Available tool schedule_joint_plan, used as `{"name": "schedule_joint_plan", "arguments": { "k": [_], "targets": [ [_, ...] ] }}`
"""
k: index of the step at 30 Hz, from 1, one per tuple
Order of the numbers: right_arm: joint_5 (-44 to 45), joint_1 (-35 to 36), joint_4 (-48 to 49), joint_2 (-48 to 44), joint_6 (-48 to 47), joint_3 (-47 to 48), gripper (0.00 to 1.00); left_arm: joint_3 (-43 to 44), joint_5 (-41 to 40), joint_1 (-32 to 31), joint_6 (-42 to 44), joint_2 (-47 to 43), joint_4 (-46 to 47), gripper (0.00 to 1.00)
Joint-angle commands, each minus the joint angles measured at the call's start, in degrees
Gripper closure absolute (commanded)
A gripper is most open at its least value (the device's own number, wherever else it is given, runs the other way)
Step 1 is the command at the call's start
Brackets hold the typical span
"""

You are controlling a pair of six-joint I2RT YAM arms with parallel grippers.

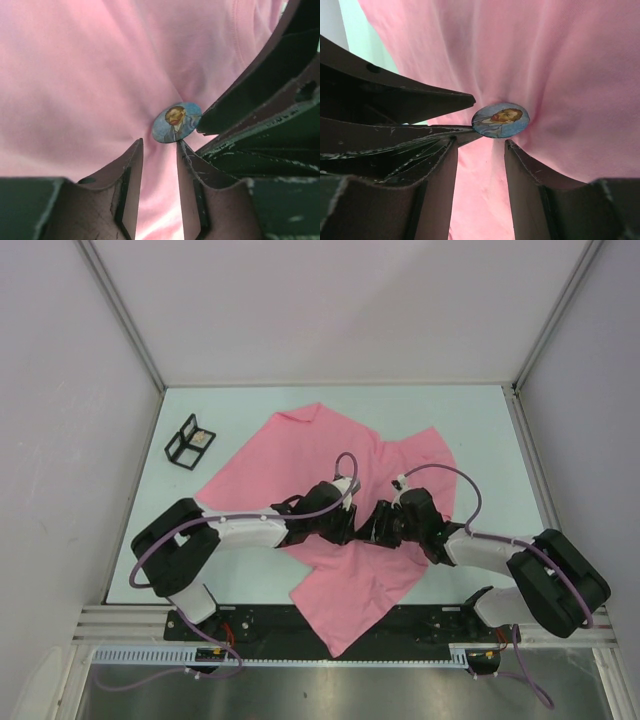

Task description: Remove the brooch from the garment

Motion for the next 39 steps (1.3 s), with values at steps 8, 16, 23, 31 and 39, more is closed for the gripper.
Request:
{"name": "schedule_joint_plan", "arguments": {
  "k": [8,16,23,31,39],
  "targets": [
    [3.1,-0.3,1.0,-1.1,-0.2,4.3,0.54,5.5,1.4,-0.2,1.6,2.1,-0.4,0.59],
    [6.4,-0.2,-6.5,-5.2,0.1,4.8,0.53,8.1,3.7,-0.2,3.1,3.2,-3.1,0.52],
    [8.2,0.1,-11.9,-10.3,-0.5,4.2,0.53,13.2,9.7,0.2,6.3,5.9,-9.3,0.53],
    [11.0,0.4,-15.9,-13.6,-0.7,2.5,0.54,16.6,9.3,0.3,8.9,8.4,-13.7,0.61],
    [11.4,1.6,-14.4,-12.1,0.0,0.4,0.55,17.2,5.9,0.4,8.5,8.2,-15.9,0.82]
  ]
}}
